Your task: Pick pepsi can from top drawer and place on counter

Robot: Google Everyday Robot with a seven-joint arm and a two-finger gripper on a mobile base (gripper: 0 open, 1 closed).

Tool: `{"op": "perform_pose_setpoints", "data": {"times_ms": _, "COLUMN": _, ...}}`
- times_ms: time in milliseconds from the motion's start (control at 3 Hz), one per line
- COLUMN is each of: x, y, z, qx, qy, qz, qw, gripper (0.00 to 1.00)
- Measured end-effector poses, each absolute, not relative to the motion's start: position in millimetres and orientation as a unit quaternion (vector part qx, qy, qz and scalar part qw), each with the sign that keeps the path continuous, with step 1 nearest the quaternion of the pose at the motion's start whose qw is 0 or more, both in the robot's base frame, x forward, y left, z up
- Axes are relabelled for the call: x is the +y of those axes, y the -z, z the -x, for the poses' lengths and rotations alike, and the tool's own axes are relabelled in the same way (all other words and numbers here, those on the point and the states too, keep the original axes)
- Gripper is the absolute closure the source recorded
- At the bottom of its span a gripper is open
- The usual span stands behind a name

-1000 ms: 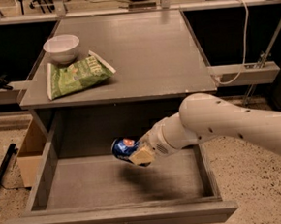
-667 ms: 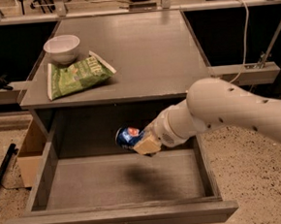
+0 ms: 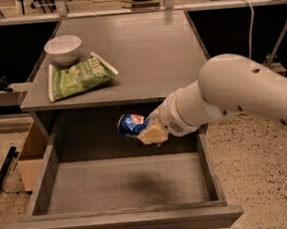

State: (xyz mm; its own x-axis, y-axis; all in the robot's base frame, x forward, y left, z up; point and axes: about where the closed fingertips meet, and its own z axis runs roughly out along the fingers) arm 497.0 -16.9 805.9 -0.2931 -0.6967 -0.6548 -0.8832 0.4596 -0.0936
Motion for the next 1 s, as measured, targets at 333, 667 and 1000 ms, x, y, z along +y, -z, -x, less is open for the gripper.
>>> {"op": "perform_pose_setpoints", "data": {"times_ms": 333, "x": -17.3, "y": -807.6, "z": -497.3, "qx": 0.791, "qy": -0.142, "qz": 0.5, "qw": 0.324, "gripper": 1.0}}
{"op": "perform_pose_setpoints", "data": {"times_ms": 667, "x": -18.5, "y": -812.9, "z": -498.5, "qx": 0.79, "qy": -0.133, "qz": 0.502, "qw": 0.327, "gripper": 1.0}}
{"op": "perform_pose_setpoints", "data": {"times_ms": 1000, "x": -17.4, "y": -834.1, "z": -519.6, "qx": 0.785, "qy": -0.121, "qz": 0.506, "qw": 0.336, "gripper": 1.0}}
